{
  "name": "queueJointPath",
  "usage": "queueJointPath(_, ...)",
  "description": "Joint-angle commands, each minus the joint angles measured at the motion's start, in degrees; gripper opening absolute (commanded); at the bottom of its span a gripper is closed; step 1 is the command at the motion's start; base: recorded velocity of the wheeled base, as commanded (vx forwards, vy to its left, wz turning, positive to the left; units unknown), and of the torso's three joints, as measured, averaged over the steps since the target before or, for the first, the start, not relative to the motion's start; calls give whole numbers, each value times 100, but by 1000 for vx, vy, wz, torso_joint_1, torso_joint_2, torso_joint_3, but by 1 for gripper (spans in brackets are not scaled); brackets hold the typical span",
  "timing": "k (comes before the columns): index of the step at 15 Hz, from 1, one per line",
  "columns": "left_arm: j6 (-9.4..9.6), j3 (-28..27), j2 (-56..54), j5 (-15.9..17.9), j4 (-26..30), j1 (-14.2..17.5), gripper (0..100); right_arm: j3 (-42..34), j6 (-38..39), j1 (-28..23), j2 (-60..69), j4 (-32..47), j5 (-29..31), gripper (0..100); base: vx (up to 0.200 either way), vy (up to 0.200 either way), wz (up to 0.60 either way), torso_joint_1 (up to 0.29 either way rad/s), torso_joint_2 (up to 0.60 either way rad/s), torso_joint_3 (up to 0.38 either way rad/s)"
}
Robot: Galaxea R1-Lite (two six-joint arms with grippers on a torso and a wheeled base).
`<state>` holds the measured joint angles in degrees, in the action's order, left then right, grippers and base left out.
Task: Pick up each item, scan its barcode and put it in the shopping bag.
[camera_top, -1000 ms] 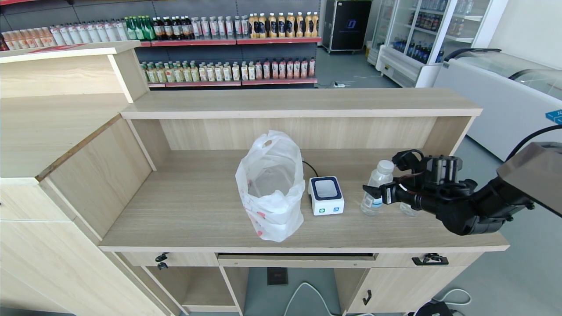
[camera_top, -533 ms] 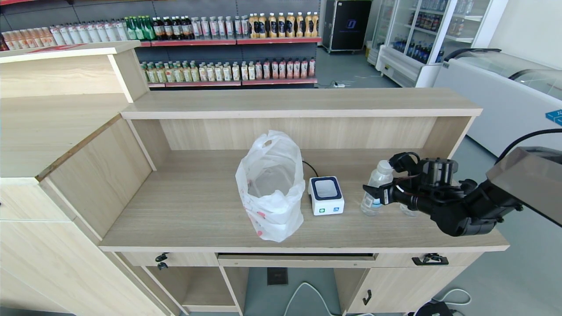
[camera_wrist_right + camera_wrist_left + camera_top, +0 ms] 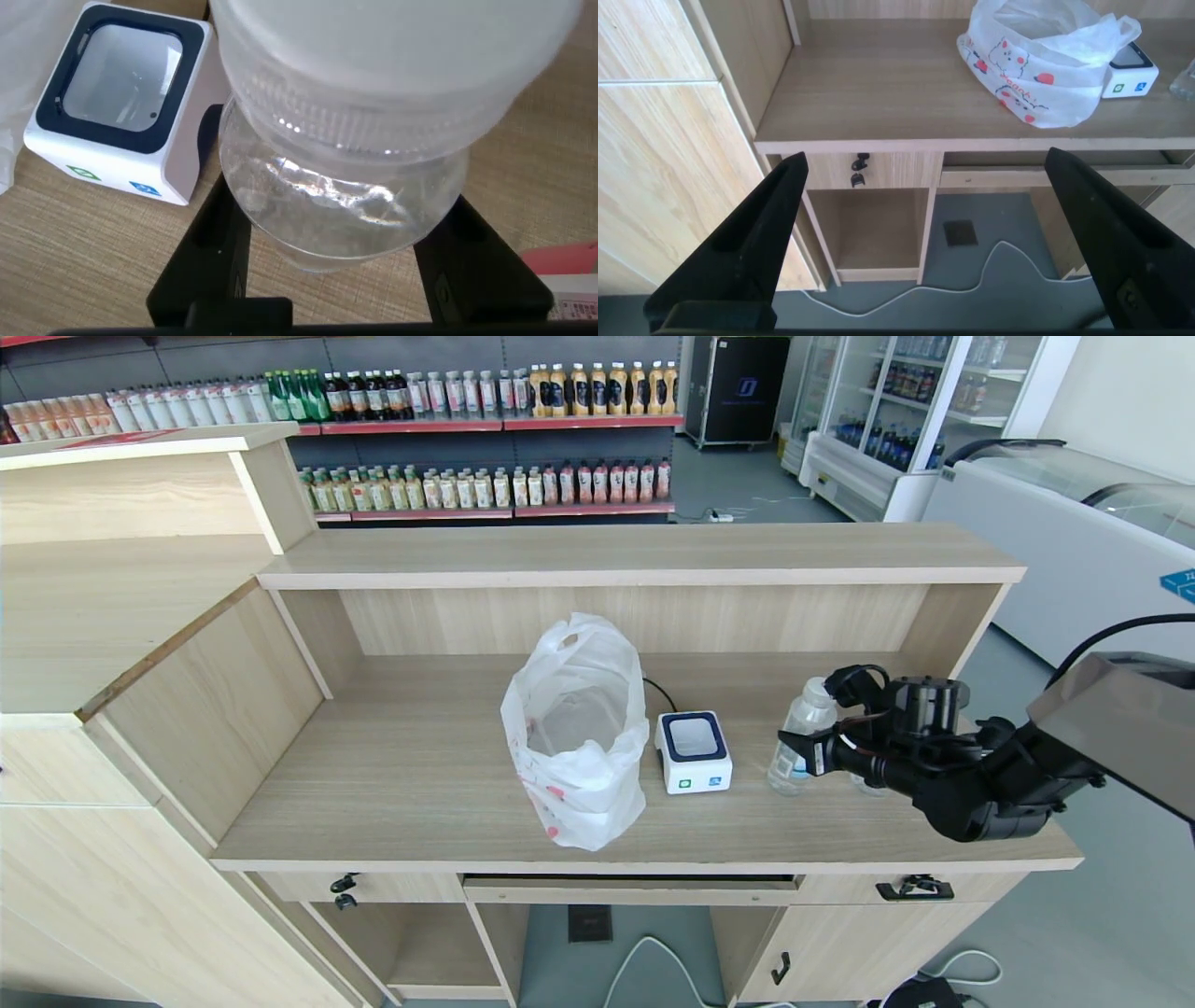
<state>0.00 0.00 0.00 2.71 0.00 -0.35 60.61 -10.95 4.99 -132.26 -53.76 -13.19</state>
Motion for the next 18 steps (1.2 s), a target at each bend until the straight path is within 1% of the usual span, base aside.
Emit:
queueJointPath(1, 0, 0, 9, -7, 0, 0, 100, -14, -4, 2, 16, -3, -8, 0, 0, 0, 0, 0, 0, 0)
queueJointPath(5, 0, 0, 9, 2, 0, 0, 100, -14, 22, -24, 68, -3, -52, 0, 0, 0, 0, 0, 0, 0)
queueJointPath(8, 0, 0, 9, -7, 0, 0, 100, -93, 40, -165, 411, 67, -623, 0, 0, 0, 0, 0, 0, 0)
queueJointPath(10, 0, 0, 9, 2, 0, 0, 100, -225, 75, -349, 789, 366, -1142, 0, 0, 0, 0, 0, 0, 0)
queueJointPath(12, 0, 0, 9, 2, 0, 0, 100, -225, 172, -569, 1290, 982, -1590, 0, 0, 0, 0, 0, 0, 0)
queueJointPath(14, 0, 0, 9, 2, 0, 0, 100, -111, 427, -771, 2002, 1904, -2311, 0, 0, 0, 0, 0, 0, 0)
queueJointPath(15, 0, 0, 9, 2, 0, 0, 100, -23, 541, -815, 2187, 2142, -2513, 0, 0, 0, 0, 0, 0, 0)
queueJointPath(17, 0, 0, 9, 2, 0, 0, 100, 592, 1367, -850, 2969, 3073, -3190, 0, 0, 0, 0, 0, 0, 0)
queueJointPath(18, 0, 0, 9, 2, 0, 0, 100, 882, 1640, -850, 3206, 3381, -3409, 0, 0, 0, 0, 0, 0, 0)
